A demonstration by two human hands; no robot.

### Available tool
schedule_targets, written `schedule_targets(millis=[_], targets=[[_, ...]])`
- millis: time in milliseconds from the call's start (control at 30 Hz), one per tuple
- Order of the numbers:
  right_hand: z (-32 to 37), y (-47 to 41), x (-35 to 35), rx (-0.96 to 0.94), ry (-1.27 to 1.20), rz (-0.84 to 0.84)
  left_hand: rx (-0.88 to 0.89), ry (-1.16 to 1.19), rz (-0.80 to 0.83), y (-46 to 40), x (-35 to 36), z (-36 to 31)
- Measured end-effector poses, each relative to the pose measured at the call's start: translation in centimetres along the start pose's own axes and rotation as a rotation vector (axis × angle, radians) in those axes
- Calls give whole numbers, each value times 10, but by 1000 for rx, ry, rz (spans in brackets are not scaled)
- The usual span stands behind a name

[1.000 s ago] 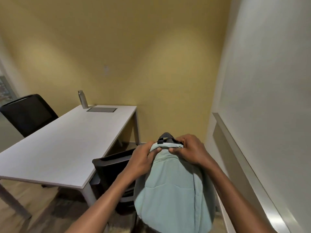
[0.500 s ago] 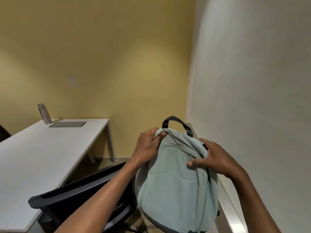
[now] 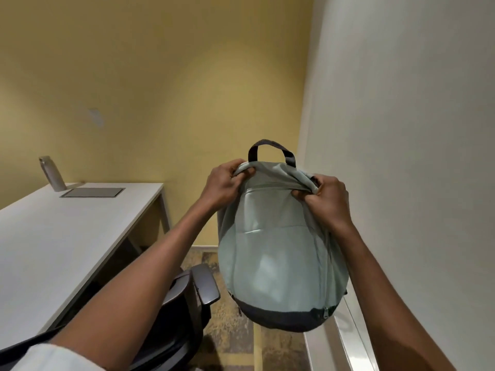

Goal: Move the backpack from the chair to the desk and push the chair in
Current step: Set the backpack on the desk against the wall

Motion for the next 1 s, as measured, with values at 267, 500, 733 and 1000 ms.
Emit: schedule_targets(millis=[267,500,733,1000], targets=[[-13,-101,78,-42,-54,-13,-45,-56,-155,-93,-9,76],[-19,-202,161,-35,-100,51,-160,-11,-76,-166,-35,171],[-36,-289,230,10,-171,102,-207,-59,-47,-230,-37,247],[-64,-399,325,-50,-185,216,-308,-137,-302,-310,-31,319]])
Point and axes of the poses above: each hand's wrist, its own y-axis away from the middle knuckle, its own x-axis out of the palm, z = x × y, the point moved 3 cm from there along -y, towards the middle knuckle, and after that the axes turned 6 degrees about -y, right-handed, at the moved point
